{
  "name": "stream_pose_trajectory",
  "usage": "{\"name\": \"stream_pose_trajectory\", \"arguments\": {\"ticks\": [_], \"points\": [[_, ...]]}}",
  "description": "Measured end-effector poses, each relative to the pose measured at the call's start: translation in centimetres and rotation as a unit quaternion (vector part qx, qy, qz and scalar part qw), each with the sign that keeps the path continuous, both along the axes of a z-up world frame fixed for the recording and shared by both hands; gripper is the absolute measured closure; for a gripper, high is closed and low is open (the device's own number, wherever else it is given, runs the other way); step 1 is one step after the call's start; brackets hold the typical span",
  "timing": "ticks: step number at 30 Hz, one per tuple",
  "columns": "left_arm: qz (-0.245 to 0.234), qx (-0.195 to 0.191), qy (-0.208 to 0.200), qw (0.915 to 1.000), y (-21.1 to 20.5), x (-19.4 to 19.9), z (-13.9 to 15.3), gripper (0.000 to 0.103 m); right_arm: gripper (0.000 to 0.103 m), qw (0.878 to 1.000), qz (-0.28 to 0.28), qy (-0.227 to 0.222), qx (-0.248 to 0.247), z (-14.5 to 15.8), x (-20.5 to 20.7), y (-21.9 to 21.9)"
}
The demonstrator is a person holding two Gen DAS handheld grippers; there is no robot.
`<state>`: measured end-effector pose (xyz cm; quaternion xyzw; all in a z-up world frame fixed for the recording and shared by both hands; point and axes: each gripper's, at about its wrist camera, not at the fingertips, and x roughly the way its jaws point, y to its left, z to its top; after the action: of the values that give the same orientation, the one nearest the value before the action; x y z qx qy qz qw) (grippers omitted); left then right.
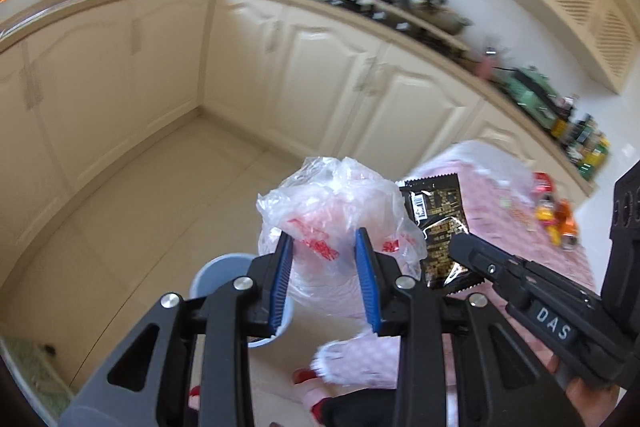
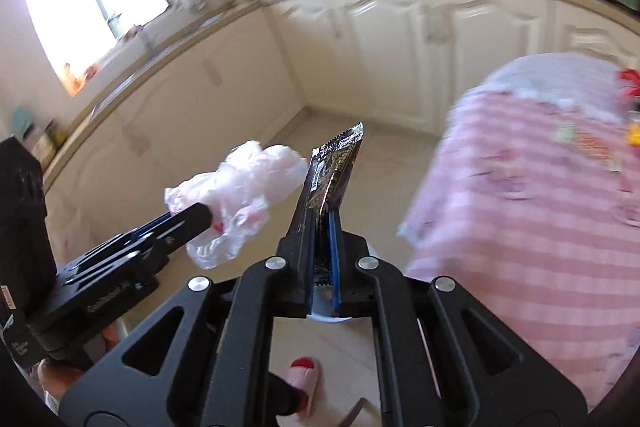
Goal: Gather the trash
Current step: 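Carry plastic bag and black bag over the blue bin and open both tools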
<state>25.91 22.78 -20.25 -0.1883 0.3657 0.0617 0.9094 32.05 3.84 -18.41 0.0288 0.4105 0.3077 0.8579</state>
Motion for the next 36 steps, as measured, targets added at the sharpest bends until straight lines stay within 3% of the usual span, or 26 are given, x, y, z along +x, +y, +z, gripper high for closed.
{"name": "stream_pose_trajectory", "arguments": {"ticks": [7, 16, 21, 23, 29, 36], "points": [[0.049, -0.017, 0.08, 0.9955, 6.0, 1.3, -7.1, 0.072, 0.097, 0.997, 0.043, 0.057, -0.039, -6.6, 2.9, 6.6], [0.053, -0.053, 0.167, 0.9831, 8.7, 6.1, -15.8, 0.071, 0.097, 0.989, 0.04, 0.122, -0.073, -14.1, 5.8, 7.7], [0.04, -0.06, 0.185, 0.9801, 8.2, 8.8, -17.7, 0.061, 0.097, 0.987, 0.031, 0.132, -0.084, -16.0, 7.1, 7.6], [0.04, -0.06, 0.19, 0.9792, 8.1, 9.2, -18.0, 0.047, 0.097, 0.986, 0.03, 0.136, -0.086, -16.5, 7.4, 7.5], [0.036, -0.045, 0.2, 0.9782, 7.8, 9.4, -18.5, 0.045, 0.097, 0.985, 0.032, 0.145, -0.093, -18.0, 7.9, 7.9], [0.054, -0.056, 0.21, 0.9747, 9.1, 8.2, -19.0, 0.045, 0.096, 0.983, 0.048, 0.146, -0.097, -18.4, 7.6, 9.7]]}}
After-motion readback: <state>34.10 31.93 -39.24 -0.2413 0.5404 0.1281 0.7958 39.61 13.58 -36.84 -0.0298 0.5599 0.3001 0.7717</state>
